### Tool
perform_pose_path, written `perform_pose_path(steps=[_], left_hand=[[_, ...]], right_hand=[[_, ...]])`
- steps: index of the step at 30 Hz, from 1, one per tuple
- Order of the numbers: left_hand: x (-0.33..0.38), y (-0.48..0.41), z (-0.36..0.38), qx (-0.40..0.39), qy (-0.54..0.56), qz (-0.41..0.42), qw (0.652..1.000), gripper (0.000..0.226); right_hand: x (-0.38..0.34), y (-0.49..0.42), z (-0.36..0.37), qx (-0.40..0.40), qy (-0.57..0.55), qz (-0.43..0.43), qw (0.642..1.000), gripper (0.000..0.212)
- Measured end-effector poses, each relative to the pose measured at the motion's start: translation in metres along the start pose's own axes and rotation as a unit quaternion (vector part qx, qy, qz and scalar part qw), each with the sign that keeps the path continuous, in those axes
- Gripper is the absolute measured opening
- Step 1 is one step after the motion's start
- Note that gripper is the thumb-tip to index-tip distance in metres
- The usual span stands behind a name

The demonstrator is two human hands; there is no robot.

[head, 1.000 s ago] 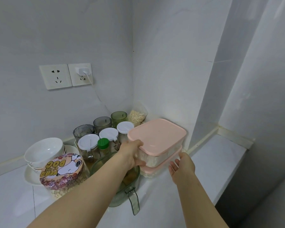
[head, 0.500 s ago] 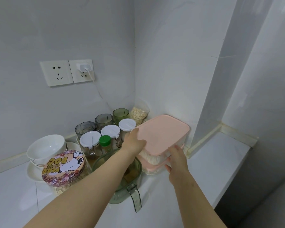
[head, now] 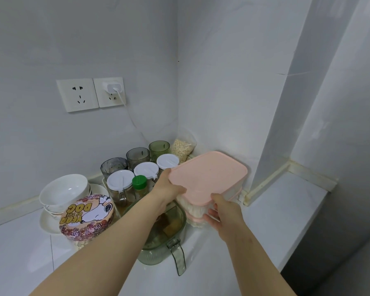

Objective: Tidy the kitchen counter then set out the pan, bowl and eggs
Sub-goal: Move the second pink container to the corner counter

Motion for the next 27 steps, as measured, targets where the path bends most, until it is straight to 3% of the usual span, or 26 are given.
perform_pose_path(steps=[4,7,10,12,15,20,27], left_hand=[[0.002,0.000,0.001,-0.010,0.003,0.017,1.000,0.065],[0.005,0.002,0.006,-0.014,-0.014,0.052,0.998,0.046],[-0.004,0.004,0.008,0.013,-0.035,0.061,0.997,0.056],[-0.015,0.002,0.010,0.025,-0.038,0.053,0.998,0.066],[-0.021,0.001,0.016,0.022,-0.027,0.038,0.999,0.071],[-0.012,0.002,0.019,0.017,0.009,0.059,0.998,0.061],[-0.006,0.002,0.020,0.008,0.032,0.081,0.996,0.060]], right_hand=[[0.001,0.003,0.001,0.004,0.009,0.002,1.000,0.019],[-0.002,0.000,-0.004,0.024,0.044,-0.014,0.999,0.030],[0.006,0.000,-0.008,0.035,0.061,0.015,0.997,0.054],[0.020,0.001,0.000,-0.011,0.018,0.069,0.997,0.065],[0.026,0.002,0.014,-0.073,-0.044,0.085,0.993,0.059],[0.018,-0.004,0.013,-0.051,-0.056,0.036,0.996,0.047],[0.012,0.000,0.010,-0.038,-0.061,0.041,0.997,0.047]])
Point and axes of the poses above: each hand's wrist, its own y-axis away from the middle knuckle, its own z-axis out of the palm, x = y × z, the point moved 9 cm from there along -y, towards the middle knuckle, and after that the axes turned 1 degree about z, right-handed, at the moved point
